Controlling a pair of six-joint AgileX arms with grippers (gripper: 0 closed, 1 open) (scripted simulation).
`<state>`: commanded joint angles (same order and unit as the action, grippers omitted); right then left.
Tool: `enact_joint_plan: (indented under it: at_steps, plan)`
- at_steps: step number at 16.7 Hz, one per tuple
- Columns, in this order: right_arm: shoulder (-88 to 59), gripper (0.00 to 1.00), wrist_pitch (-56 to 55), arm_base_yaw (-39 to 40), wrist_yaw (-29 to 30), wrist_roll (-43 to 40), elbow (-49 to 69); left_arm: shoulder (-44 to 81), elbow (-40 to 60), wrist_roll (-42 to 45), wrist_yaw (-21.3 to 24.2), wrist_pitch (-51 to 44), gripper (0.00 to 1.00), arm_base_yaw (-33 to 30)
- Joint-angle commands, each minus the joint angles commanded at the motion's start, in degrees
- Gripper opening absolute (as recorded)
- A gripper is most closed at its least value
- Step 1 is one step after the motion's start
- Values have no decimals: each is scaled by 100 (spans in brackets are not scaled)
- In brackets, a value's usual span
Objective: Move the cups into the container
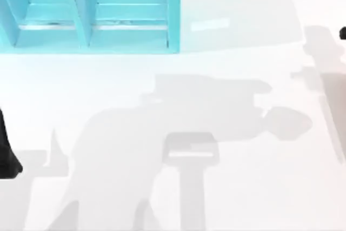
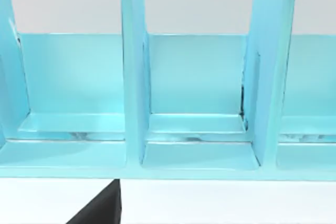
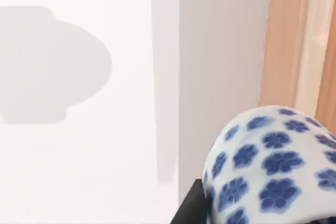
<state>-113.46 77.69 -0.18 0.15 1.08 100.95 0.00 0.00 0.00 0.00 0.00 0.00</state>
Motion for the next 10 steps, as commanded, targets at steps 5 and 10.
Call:
enact_joint_plan:
  at_steps: [5, 10]
  plan:
    - [343, 0, 289, -1356, 0, -1372, -46, 0, 0, 0, 0, 0, 100, 0]
    - [633, 0, 512, -2433, -2, -2472, -123, 0, 0, 0, 0, 0, 100, 0]
